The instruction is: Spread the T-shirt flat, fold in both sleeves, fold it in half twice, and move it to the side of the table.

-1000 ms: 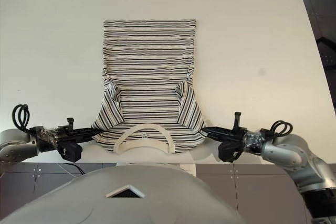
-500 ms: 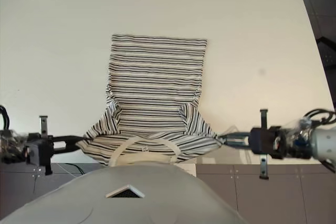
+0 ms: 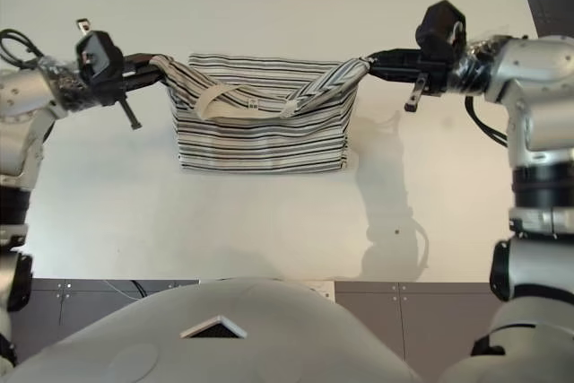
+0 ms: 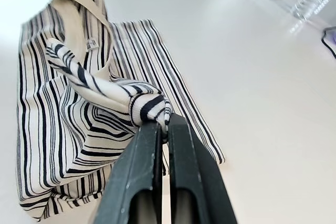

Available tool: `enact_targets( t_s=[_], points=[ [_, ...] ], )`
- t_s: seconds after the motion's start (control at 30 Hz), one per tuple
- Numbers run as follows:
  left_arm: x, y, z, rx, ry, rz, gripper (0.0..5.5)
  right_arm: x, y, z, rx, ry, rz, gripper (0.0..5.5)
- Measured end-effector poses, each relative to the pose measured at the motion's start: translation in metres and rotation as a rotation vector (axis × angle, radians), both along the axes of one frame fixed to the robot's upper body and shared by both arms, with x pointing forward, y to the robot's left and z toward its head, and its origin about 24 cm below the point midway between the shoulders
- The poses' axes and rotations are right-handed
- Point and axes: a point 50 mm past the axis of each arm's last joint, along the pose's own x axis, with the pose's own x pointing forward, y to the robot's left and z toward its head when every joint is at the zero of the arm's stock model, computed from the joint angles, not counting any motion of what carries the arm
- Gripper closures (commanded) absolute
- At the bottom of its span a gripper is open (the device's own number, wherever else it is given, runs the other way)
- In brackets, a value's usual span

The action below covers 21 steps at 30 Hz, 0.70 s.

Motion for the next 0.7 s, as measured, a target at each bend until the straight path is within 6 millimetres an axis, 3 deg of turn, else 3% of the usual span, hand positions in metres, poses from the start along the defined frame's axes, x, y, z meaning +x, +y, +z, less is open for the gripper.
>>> enact_targets(
  t_s=[0.13,0.3,0.4,0.53,0.7],
  points=[
    [0.025,-0.007,-0.025,0.051,0.044,0.030,5.18,0.022,0.002,-0.030,-0.084,0.073,-0.041,5.40],
    [0.030,-0.004,-0.071,0.154,0.111,0.155,4.41,0.032,0.019,-0.065,-0.089,0.127,-0.107,4.43],
    [0.033,0.002,-0.079,0.101,0.116,0.263,4.05,0.042,0.022,-0.061,0.002,0.099,-0.216,3.90],
    [0.033,0.008,-0.087,-0.005,0.166,0.378,4.05,0.050,0.020,-0.064,0.060,0.105,-0.364,3.16],
    [0.041,0.008,-0.090,-0.062,0.239,0.531,4.05,0.048,0.016,-0.082,-0.077,0.120,-0.456,2.43]
  ],
)
